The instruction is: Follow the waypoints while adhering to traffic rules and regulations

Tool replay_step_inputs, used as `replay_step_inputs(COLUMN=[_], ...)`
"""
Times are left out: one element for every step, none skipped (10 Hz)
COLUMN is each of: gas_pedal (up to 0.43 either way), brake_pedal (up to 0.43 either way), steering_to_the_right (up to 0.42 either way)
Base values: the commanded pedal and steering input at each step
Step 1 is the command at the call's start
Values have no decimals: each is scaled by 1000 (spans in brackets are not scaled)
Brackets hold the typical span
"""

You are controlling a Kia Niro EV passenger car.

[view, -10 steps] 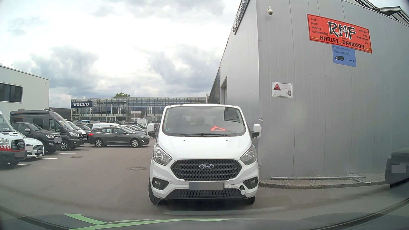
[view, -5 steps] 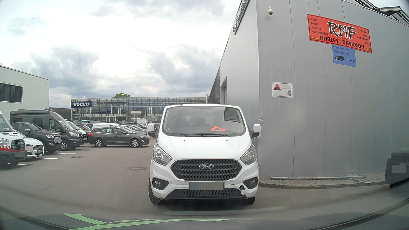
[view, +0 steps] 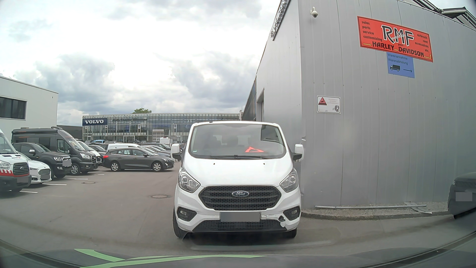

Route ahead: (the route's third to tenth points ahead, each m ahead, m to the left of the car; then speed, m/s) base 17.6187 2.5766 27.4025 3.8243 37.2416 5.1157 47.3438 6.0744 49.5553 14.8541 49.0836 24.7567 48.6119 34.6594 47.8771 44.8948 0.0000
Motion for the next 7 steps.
replay_step_inputs(gas_pedal=[0, 0, 0, 0, 0, 0, 0], brake_pedal=[409, 409, 409, 409, 415, 415, 409], steering_to_the_right=[-462, -463, -463, -462, -463, -462, -462])
